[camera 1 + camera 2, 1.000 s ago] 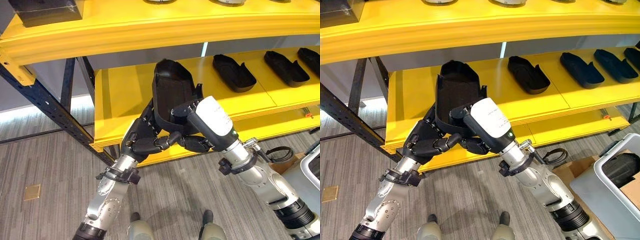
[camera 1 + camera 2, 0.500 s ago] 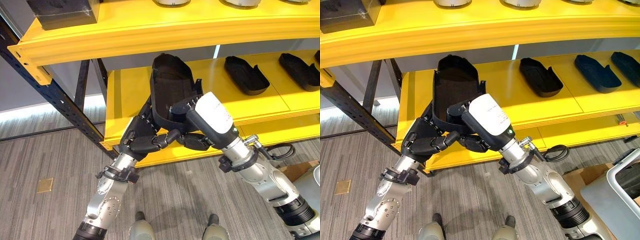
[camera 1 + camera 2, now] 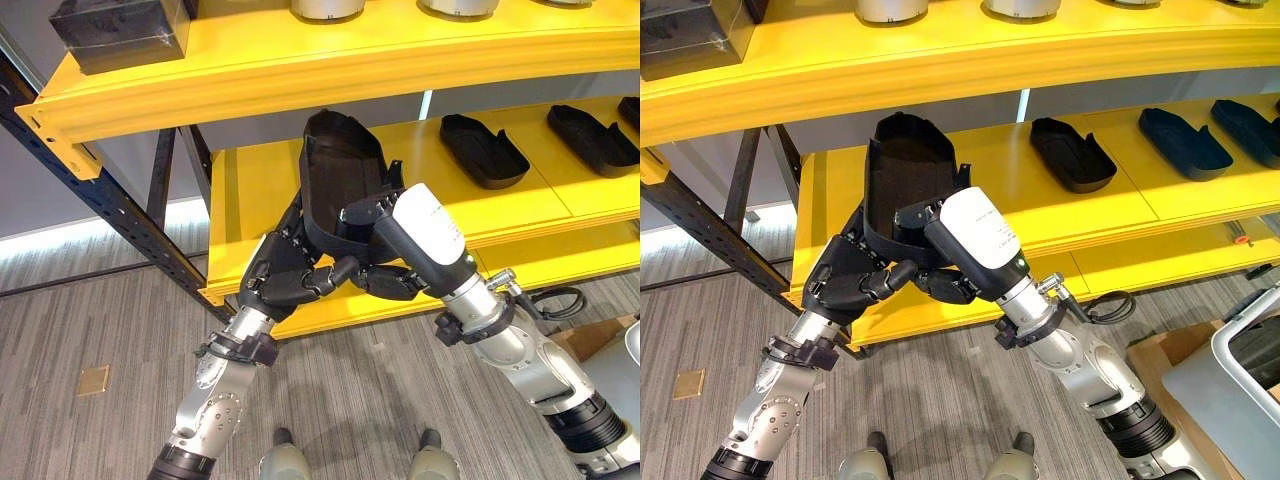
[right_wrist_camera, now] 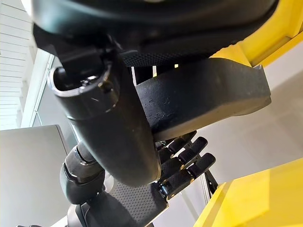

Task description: Move parts from the plastic box to the shelf.

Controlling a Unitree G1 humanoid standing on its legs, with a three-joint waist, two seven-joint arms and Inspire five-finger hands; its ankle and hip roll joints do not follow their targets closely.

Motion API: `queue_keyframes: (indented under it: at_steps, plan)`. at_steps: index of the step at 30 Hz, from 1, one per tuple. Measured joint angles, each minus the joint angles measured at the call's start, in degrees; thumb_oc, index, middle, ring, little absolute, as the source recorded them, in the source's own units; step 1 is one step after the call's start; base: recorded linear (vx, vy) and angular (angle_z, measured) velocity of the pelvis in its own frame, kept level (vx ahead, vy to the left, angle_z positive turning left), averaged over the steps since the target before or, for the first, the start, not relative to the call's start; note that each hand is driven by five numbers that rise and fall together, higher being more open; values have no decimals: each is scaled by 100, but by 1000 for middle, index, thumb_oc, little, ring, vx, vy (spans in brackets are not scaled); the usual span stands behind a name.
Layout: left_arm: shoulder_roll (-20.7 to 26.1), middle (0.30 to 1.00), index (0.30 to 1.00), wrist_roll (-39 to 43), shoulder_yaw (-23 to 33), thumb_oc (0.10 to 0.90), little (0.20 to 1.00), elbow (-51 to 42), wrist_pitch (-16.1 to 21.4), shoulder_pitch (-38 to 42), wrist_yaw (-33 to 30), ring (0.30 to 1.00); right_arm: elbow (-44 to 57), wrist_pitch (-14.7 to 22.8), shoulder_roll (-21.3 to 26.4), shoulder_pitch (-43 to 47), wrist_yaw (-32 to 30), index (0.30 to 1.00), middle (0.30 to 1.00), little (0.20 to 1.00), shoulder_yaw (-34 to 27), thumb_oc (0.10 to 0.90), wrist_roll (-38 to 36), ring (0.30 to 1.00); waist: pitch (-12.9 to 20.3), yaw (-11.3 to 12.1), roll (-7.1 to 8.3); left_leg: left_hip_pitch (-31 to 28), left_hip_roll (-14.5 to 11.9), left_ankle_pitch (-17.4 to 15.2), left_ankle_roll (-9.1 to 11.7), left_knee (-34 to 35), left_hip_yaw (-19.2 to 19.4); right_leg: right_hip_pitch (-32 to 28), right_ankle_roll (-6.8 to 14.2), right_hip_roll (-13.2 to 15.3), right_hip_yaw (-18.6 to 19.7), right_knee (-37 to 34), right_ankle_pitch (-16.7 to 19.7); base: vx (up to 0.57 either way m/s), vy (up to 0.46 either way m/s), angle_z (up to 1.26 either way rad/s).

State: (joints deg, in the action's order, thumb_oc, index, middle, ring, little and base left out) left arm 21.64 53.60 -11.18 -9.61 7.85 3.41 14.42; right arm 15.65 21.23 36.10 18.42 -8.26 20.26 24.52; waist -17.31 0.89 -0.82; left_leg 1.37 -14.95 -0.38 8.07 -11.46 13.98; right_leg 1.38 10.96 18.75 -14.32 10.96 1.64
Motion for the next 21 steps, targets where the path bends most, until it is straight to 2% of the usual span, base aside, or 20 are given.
queue_keyframes:
  at_steps: [8,11,12,13,16,18,21]
  plan:
    - [-1,1000,1000,1,0,900,1000,-1,-1,-4,1,1000,17,-52,3,-1,28,300,300,300,21,400,-111,300,27,-81,-46,-79,1,70,14,126,59,28,-5,-9,46,21,-1,-17,-16,-2]
    - [-9,1000,1000,61,32,900,1000,16,-34,-89,84,1000,8,-119,-9,-128,17,300,300,300,60,400,-320,300,113,-45,-64,-139,15,82,13,213,94,33,-5,-19,93,1,-1,-14,-10,-4]
    - [-85,1000,1000,531,152,900,1000,98,-172,-399,763,1000,48,27,-97,-729,38,300,300,300,-161,400,-1123,300,478,56,-51,-144,60,197,-6,575,109,37,-42,-68,13,-324,91,18,8,8]
    - [-74,1000,1000,766,339,900,1000,-14,-150,-937,1159,1000,99,90,-143,-1424,29,300,300,300,-320,400,-1614,300,798,102,-28,-192,110,367,0,922,113,-14,-3,-112,-63,-626,218,21,10,8]
    - [-30,1000,1000,931,929,900,1000,-4,-143,-1738,1370,1000,-223,-251,-130,-2360,56,300,300,300,-423,400,-2030,300,904,237,2,-556,158,522,78,1341,165,-452,57,-192,-121,-1192,443,8,4,1]
    - [-28,1000,1000,965,1080,900,1000,4,-139,-1898,1369,1000,-370,-433,-126,-2690,96,300,300,300,-410,400,-2020,300,913,268,6,-588,186,570,66,1440,134,-573,74,-196,-211,-1361,506,25,3,11]
    - [-22,1000,1000,1133,1088,900,1000,4,-130,-2053,1369,1000,-476,-489,-142,-2778,72,300,300,300,-424,400,-2030,300,915,298,7,-646,225,639,74,1585,158,-636,80,-199,-216,-1539,609,12,2,0]
